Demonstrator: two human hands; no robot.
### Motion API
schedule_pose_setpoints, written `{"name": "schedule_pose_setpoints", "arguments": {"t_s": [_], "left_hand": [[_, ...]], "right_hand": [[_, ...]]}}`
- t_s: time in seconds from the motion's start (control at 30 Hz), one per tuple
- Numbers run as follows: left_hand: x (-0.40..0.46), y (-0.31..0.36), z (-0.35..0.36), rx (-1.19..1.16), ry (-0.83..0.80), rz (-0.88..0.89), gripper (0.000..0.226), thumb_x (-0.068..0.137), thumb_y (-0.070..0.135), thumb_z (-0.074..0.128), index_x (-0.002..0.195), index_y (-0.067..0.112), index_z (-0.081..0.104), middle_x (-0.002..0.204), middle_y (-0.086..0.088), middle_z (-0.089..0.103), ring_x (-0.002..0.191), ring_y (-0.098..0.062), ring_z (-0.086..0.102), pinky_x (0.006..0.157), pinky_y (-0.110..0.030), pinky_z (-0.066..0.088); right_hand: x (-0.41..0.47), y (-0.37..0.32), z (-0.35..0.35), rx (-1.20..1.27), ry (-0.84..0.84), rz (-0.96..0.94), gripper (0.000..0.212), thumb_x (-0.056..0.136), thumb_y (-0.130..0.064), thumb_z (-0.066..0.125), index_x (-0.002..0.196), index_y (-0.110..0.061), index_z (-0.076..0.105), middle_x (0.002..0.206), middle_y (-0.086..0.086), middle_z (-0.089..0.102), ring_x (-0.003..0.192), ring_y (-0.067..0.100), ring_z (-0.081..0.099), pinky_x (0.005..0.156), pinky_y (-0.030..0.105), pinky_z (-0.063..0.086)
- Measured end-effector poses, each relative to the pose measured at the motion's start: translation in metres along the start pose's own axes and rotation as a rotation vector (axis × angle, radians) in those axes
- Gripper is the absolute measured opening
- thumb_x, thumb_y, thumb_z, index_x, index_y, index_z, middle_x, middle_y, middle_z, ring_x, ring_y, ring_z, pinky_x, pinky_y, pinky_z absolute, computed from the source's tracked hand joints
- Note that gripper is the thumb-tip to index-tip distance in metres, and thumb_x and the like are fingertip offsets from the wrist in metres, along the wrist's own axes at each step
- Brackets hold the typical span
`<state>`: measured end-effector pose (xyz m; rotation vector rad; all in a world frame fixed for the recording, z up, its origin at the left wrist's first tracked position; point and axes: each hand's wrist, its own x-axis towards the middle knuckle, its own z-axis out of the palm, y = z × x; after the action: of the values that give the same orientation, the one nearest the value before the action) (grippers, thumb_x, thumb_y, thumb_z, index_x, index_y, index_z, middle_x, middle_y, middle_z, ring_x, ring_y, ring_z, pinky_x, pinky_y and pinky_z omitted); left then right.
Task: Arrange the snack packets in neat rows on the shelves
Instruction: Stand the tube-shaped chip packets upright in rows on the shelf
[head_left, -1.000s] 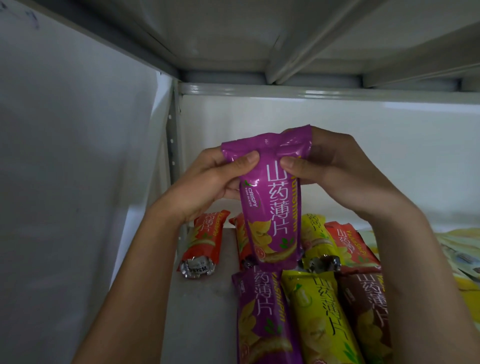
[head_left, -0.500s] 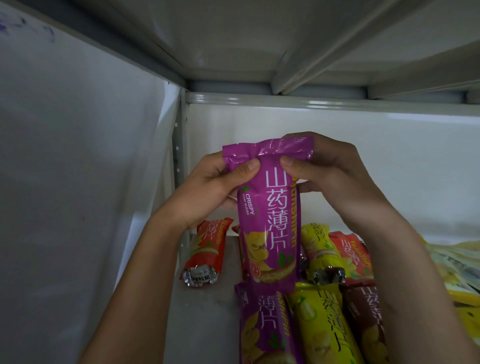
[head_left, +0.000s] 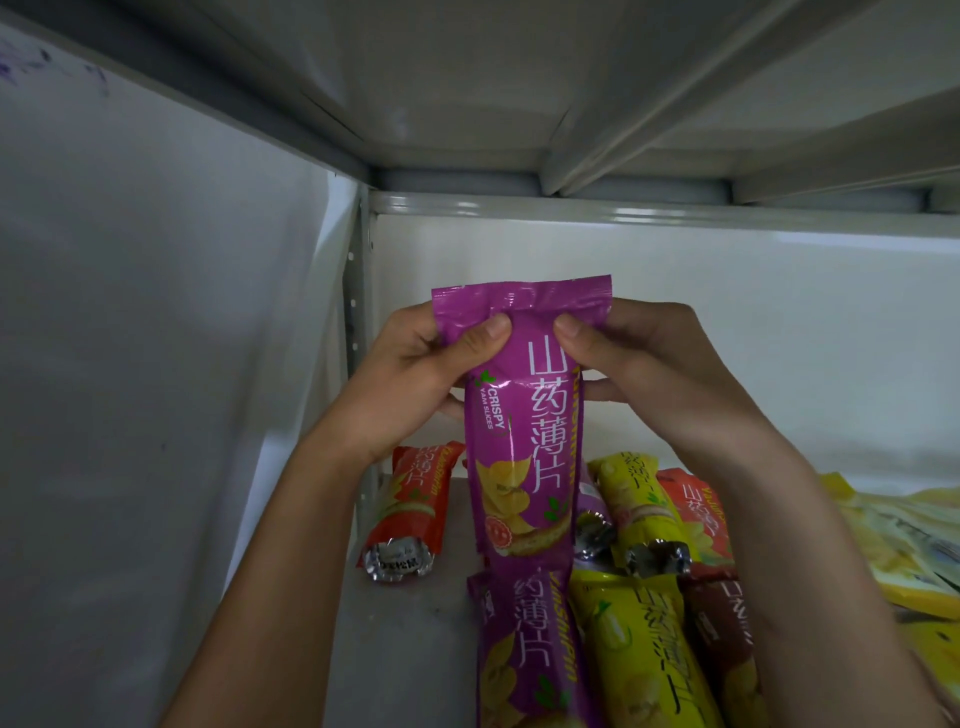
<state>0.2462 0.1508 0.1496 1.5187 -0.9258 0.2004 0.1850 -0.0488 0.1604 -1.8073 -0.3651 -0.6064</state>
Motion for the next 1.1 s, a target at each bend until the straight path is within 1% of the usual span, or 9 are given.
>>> {"name": "schedule_pose_setpoints", "arguments": {"t_s": [0.1,0.17,0.3,0.43,0.53,0.63,0.73,0.97,1.1], "left_hand": [[0.001,0.004,0.002,-0.026,-0.015,0.007,0.018,0.091,0.034,0.058,0.101,0.024,0.069,0.087,0.013,0.08,0.081,-0.005,0.076,0.059,-0.015,0.055],[0.001,0.006,0.004,-0.037,-0.026,0.001,0.022,0.089,0.037,0.058,0.101,0.023,0.069,0.087,0.013,0.08,0.082,-0.004,0.076,0.061,-0.014,0.055],[0.001,0.009,0.003,-0.031,-0.045,0.009,0.025,0.086,0.038,0.061,0.101,0.02,0.07,0.092,0.012,0.08,0.09,-0.006,0.077,0.07,-0.016,0.057],[0.004,0.004,0.001,-0.021,-0.023,0.025,0.026,0.087,0.029,0.07,0.112,0.022,0.072,0.104,0.007,0.081,0.097,-0.011,0.077,0.076,-0.02,0.059],[0.006,0.0,-0.002,-0.023,0.022,0.05,0.021,0.092,0.016,0.071,0.112,0.019,0.073,0.102,0.006,0.081,0.096,-0.012,0.078,0.076,-0.02,0.059],[0.004,0.0,-0.004,-0.023,0.032,0.072,0.021,0.088,0.018,0.07,0.109,0.021,0.072,0.095,0.01,0.081,0.092,-0.009,0.078,0.074,-0.018,0.059],[0.004,0.001,-0.003,-0.019,0.014,0.073,0.021,0.085,0.022,0.07,0.106,0.022,0.071,0.092,0.014,0.08,0.09,-0.006,0.077,0.072,-0.016,0.058],[0.005,-0.007,-0.004,-0.111,-0.043,0.035,0.025,0.088,0.024,0.066,0.111,0.017,0.072,0.098,0.007,0.081,0.099,-0.011,0.077,0.083,-0.021,0.059],[0.005,-0.011,-0.006,-0.104,0.03,0.072,0.025,0.089,0.023,0.066,0.112,0.015,0.073,0.1,0.005,0.082,0.097,-0.013,0.078,0.081,-0.021,0.059]], "right_hand": [[0.002,0.004,0.0,-0.048,0.066,-0.069,0.015,0.099,-0.019,0.067,0.107,-0.013,0.079,0.099,0.012,0.08,0.097,0.031,0.077,0.085,0.053,0.063],[0.002,0.004,0.0,-0.062,0.078,-0.109,0.013,0.099,-0.017,0.068,0.104,-0.016,0.079,0.097,0.011,0.08,0.096,0.032,0.076,0.087,0.061,0.059],[0.002,0.003,0.002,-0.08,0.108,-0.147,0.013,0.099,-0.018,0.068,0.103,-0.023,0.078,0.098,0.001,0.081,0.094,0.019,0.078,0.088,0.056,0.061],[0.003,0.003,0.006,-0.082,0.133,-0.158,0.012,0.099,-0.022,0.068,0.104,-0.028,0.078,0.1,-0.003,0.081,0.096,0.018,0.077,0.09,0.055,0.061],[0.003,0.001,0.007,-0.05,0.075,-0.087,0.015,0.1,-0.027,0.066,0.106,-0.021,0.078,0.1,-0.002,0.081,0.098,0.017,0.076,0.096,0.05,0.06],[0.001,0.0,0.003,-0.119,-0.026,-0.047,0.02,0.101,-0.031,0.064,0.111,-0.02,0.078,0.105,-0.005,0.08,0.104,0.012,0.074,0.102,0.038,0.056],[0.0,0.0,0.0,-0.156,-0.022,-0.073,0.015,0.099,-0.026,0.067,0.107,-0.023,0.079,0.103,-0.009,0.08,0.1,0.006,0.073,0.092,0.024,0.056],[0.003,0.002,0.001,-0.137,0.103,-0.165,0.011,0.097,-0.027,0.07,0.098,-0.035,0.077,0.094,-0.015,0.08,0.093,0.008,0.073,0.079,0.013,0.055],[0.001,-0.001,0.001,-0.106,0.036,-0.121,0.022,0.094,-0.036,0.068,0.109,-0.026,0.079,0.104,-0.01,0.08,0.104,0.005,0.072,0.094,0.024,0.054]]}}
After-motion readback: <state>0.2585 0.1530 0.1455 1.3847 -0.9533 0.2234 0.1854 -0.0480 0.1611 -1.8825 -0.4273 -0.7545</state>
